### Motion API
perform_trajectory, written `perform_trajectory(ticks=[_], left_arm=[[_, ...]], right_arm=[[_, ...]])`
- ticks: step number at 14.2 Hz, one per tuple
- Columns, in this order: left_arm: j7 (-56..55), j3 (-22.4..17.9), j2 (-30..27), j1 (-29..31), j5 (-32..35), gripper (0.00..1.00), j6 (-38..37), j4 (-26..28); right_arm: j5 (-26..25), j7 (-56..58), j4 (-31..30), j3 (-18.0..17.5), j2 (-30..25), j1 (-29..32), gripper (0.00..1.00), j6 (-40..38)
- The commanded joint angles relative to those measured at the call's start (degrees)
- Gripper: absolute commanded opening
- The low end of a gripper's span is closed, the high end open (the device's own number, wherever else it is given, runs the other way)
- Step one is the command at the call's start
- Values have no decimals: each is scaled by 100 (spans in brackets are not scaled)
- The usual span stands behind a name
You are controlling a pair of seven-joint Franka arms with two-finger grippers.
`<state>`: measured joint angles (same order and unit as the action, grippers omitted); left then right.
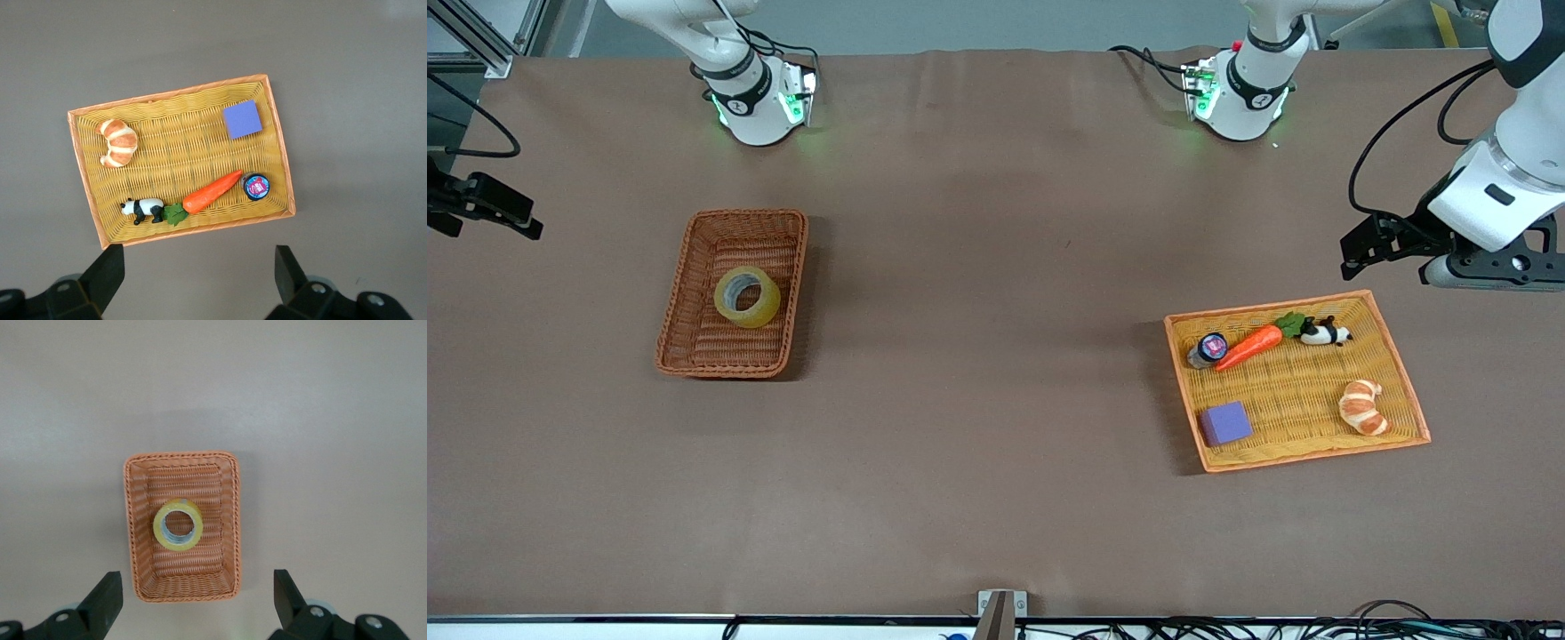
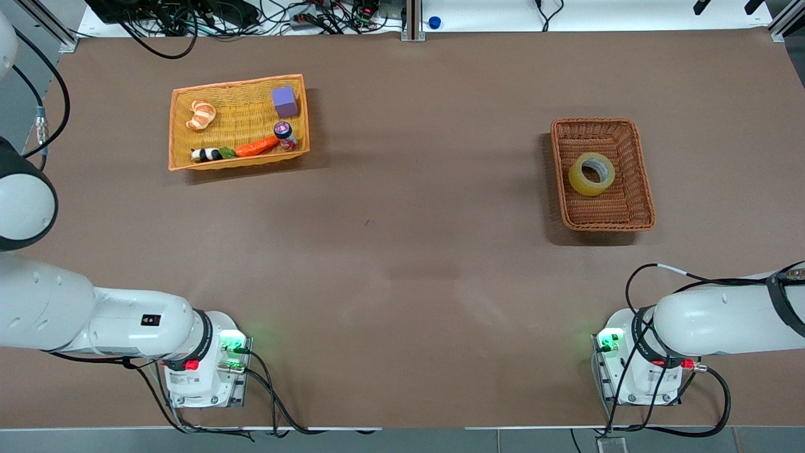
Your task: Move tape to another basket
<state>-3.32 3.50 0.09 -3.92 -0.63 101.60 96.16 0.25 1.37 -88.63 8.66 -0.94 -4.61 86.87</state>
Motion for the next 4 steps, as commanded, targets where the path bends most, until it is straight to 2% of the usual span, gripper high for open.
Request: perform_trajectory(ticks=[1,4], left_arm=[[-2,-16,61,14,-52,99,-26,-133],[-2,-16,61,14,-52,99,-26,-133]], right_arm=[[168,-58,100,22,24,-13,100,-21],[177,-67,100,13,24,-13,100,-3]])
